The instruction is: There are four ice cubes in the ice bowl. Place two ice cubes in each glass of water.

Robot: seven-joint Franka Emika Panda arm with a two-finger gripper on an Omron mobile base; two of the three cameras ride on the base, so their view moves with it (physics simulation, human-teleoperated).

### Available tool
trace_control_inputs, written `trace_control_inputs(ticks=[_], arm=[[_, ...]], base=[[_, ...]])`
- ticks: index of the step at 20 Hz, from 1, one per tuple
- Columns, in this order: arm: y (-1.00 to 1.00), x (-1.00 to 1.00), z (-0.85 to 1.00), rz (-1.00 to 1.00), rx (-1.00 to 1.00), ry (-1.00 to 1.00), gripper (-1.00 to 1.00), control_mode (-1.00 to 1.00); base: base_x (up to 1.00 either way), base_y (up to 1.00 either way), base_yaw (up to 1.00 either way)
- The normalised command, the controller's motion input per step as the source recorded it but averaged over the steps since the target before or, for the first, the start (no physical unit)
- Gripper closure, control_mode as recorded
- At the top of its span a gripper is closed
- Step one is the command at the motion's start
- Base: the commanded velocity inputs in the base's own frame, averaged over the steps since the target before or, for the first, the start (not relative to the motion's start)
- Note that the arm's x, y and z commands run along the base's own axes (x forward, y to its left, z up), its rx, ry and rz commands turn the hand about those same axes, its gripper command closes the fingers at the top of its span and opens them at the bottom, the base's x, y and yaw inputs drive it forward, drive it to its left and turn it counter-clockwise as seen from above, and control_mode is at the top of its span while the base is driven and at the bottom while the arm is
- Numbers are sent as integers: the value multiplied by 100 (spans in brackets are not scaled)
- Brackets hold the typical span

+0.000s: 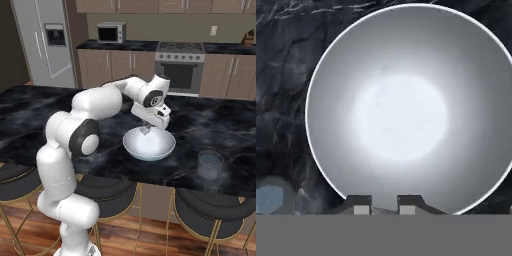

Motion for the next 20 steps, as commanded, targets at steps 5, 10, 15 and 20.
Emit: trace_control_inputs(ticks=[5,10,15,20], arm=[[-94,0,51,-21,-50,0,100,-100],[-100,0,-14,-21,-39,0,100,-100],[-100,0,-41,-14,-6,0,100,-100],[-100,0,-14,-14,4,0,100,-100]], base=[[0,0,0],[0,0,0],[0,0,0],[0,0,0]])
